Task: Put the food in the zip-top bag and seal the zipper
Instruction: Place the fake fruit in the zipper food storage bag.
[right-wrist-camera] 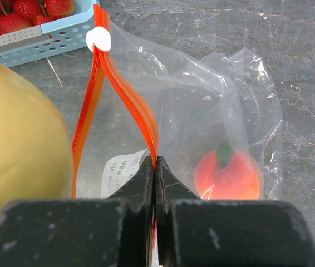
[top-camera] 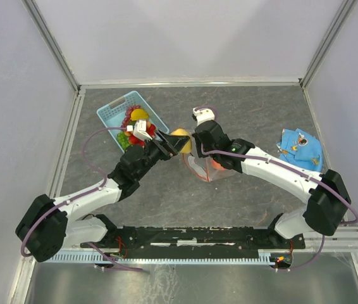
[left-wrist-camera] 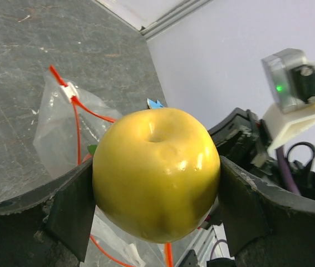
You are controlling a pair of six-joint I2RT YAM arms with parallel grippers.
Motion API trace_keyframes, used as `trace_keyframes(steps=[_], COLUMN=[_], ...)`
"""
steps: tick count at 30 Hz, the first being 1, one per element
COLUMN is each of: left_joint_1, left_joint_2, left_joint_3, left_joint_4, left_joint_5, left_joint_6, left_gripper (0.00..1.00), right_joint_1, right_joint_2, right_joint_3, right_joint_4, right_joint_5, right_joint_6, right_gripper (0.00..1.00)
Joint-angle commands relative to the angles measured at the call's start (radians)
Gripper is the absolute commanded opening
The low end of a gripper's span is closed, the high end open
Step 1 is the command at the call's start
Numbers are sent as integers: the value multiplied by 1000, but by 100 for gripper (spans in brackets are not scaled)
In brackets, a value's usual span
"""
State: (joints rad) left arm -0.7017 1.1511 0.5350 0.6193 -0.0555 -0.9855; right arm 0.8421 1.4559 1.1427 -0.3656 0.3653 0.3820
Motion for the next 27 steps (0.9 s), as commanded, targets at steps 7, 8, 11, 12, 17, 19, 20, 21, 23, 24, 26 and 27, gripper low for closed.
trace_keyframes(steps=[7,8,11,12,17,19,20,21,23,24,26,27], left_joint_1=[-40,-43,-54,-61,-112,-129,-135,-142,-155,-160,-165,-165], left_joint_2=[42,42,53,58,84,90,92,94,99,101,109,113], left_joint_3=[-28,-27,-14,-1,58,68,73,80,98,108,126,133], left_joint_4=[55,43,1,-20,-134,-149,-156,-163,-181,-195,-216,-224], left_joint_5=[-124,-133,-150,-158,-223,-242,-247,-252,-266,-270,-279,-280], left_joint_6=[37,45,79,94,180,192,201,207,224,230,237,239], left_gripper=[40,40,41,42,44,46,46,47,52,53,57,59], right_joint_1=[-3,-3,-3,-2,-2,-3,-3,-3,-3,-3,-3,-3], right_joint_2=[-88,-94,-103,-105,-103,-102,-102,-100,-99,-99,-100,-100], right_joint_3=[48,47,48,50,53,53,52,53,55,54,55,54], right_joint_4=[45,44,48,50,58,62,64,67,68,68,70,70], right_joint_5=[-3,-2,-2,-4,-22,-28,-30,-34,-42,-45,-50,-51], right_joint_6=[19,19,16,16,20,21,21,21,21,21,22,23], right_gripper=[2,2,2,2,2,2,2,2,2,2,2,1])
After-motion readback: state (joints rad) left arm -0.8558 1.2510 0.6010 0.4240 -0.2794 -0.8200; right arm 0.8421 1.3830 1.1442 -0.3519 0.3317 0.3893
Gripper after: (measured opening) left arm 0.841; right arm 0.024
